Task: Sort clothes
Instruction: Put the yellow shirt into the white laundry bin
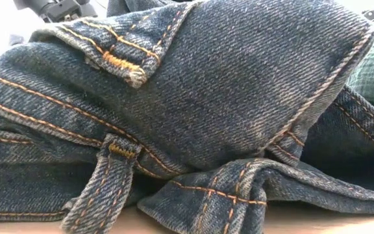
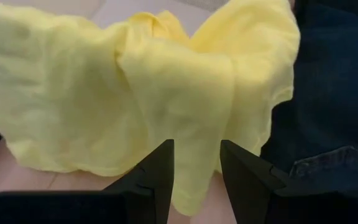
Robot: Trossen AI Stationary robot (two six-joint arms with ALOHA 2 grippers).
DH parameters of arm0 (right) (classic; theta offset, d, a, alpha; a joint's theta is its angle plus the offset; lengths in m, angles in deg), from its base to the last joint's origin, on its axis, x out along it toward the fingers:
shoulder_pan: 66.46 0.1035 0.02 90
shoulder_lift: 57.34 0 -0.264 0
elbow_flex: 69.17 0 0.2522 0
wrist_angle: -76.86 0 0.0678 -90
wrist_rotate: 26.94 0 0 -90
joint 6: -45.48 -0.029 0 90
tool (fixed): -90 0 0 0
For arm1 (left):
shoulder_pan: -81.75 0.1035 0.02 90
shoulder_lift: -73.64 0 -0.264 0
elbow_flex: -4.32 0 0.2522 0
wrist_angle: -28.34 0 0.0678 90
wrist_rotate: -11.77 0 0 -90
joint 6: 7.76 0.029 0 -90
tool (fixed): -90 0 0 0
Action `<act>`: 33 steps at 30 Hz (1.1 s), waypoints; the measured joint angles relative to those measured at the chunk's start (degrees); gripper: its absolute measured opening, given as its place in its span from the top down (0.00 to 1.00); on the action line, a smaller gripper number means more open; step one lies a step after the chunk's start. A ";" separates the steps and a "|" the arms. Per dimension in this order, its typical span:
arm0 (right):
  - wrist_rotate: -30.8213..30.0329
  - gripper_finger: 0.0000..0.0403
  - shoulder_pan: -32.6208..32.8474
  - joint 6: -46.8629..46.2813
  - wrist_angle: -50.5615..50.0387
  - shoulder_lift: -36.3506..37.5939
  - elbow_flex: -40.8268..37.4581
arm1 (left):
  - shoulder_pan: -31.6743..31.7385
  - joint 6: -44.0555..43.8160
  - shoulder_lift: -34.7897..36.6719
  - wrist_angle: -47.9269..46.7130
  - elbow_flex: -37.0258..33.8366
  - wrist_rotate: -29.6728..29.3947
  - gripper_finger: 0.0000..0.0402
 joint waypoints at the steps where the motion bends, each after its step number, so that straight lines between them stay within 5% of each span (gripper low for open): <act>1: 0.01 0.48 0.00 0.00 0.00 -0.01 -0.01 | -0.37 0.41 -0.31 -0.04 0.00 -0.03 0.66; 9: 0.01 0.48 0.00 0.00 0.00 0.00 0.00 | -1.88 1.65 -4.70 1.22 0.00 -5.81 0.66; 21: 0.01 0.48 0.00 0.00 0.00 -0.01 0.01 | -2.05 0.80 -10.80 1.61 0.00 -2.56 0.67; 24: 0.01 0.48 0.00 0.00 0.00 0.01 0.01 | -2.07 1.38 -11.10 1.84 0.00 -4.43 0.74; 28: 0.01 0.48 0.00 0.00 0.00 -0.01 0.01 | -2.07 1.36 -10.98 1.09 0.33 -7.67 0.96; 33: 0.01 0.48 0.00 0.00 0.00 -0.01 0.00 | -2.05 1.80 -10.93 -4.25 4.88 -14.13 0.99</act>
